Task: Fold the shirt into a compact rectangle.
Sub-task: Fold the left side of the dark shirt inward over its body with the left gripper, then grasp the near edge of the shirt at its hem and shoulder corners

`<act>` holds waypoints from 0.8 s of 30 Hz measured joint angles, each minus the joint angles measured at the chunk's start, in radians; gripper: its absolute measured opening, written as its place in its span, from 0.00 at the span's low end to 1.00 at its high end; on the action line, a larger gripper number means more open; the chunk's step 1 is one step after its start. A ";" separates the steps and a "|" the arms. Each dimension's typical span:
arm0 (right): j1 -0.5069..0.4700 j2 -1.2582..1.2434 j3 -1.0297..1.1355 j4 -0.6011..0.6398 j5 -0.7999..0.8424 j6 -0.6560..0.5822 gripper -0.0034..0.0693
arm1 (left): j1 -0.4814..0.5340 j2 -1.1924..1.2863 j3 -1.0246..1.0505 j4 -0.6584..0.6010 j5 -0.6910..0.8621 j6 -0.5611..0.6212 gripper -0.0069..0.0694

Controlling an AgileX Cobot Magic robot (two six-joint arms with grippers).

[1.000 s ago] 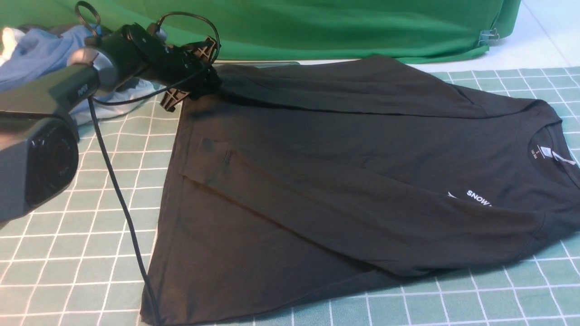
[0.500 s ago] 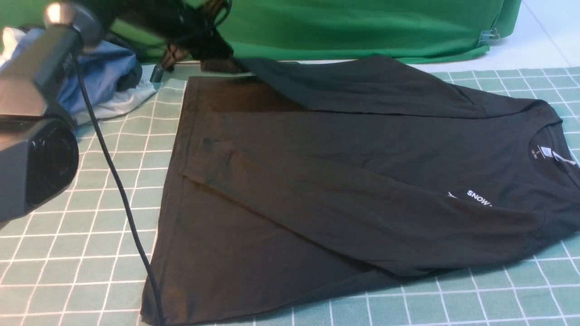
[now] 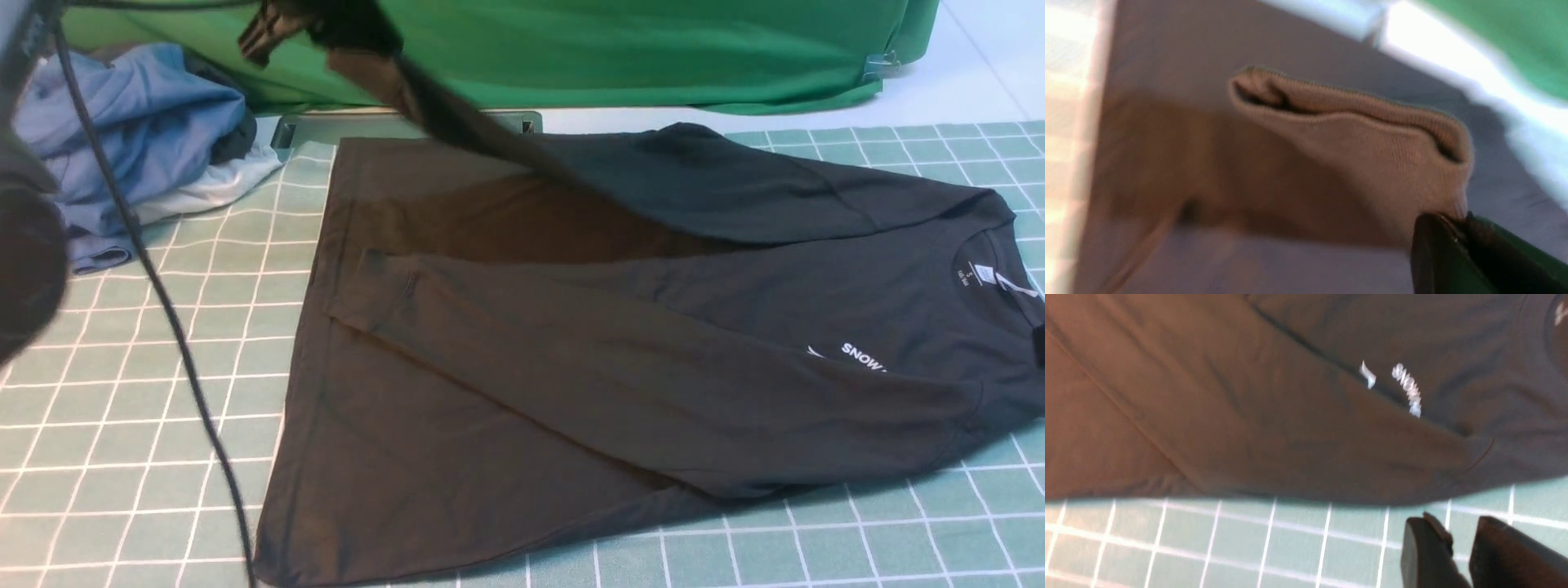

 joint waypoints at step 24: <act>0.000 0.111 -0.005 0.000 -0.026 -0.007 0.35 | -0.003 -0.273 0.737 0.247 -0.128 -0.020 0.29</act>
